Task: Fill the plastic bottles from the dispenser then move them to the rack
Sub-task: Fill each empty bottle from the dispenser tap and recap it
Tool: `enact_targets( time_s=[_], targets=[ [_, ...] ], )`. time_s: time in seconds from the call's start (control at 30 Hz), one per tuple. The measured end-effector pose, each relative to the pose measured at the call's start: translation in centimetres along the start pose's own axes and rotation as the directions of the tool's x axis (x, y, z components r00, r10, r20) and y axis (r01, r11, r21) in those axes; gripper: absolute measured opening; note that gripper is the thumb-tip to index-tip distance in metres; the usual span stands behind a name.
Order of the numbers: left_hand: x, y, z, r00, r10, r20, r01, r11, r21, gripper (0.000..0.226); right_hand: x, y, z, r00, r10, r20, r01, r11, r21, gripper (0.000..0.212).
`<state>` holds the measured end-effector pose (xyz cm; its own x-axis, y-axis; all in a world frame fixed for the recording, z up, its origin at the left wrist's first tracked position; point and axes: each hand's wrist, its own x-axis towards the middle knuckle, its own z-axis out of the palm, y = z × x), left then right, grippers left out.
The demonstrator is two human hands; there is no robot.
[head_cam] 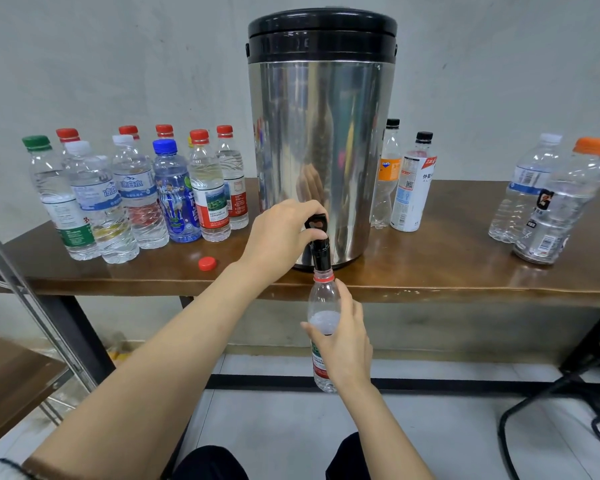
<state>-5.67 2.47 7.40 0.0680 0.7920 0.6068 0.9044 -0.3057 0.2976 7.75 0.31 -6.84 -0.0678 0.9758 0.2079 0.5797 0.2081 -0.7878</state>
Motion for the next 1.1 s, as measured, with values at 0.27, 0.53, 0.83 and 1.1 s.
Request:
enact_targets(
  time_s=[0.27,0.53,0.83,1.1],
  targets=[
    [-1.1,-0.2,0.8,0.976,0.104,-0.193,-0.099,0.995,0.032,0.011,-0.3,0.0,0.6,0.999,-0.002,-0.047,0.001,1.0,-0.022,0.088],
    [-2.4,-0.9,2.1,0.89,0.291,-0.351,-0.264,0.956,0.124,0.007,0.1,-0.3,1.4,0.992,0.03,-0.121,-0.029,1.0,0.007,0.08],
    [-4.7,-2.6,3.3,0.861,0.392,-0.323,-0.374,0.92,0.121,0.013,0.2,-0.3,1.8,0.989,0.029,-0.143,-0.024,0.999,0.038,0.081],
    [-5.8,-0.1,3.5,0.938,-0.018,-0.346,-0.038,0.987,-0.155,0.041,0.2,-0.3,1.9,0.986,0.073,-0.152,-0.055,0.991,0.118,0.086]
  ],
)
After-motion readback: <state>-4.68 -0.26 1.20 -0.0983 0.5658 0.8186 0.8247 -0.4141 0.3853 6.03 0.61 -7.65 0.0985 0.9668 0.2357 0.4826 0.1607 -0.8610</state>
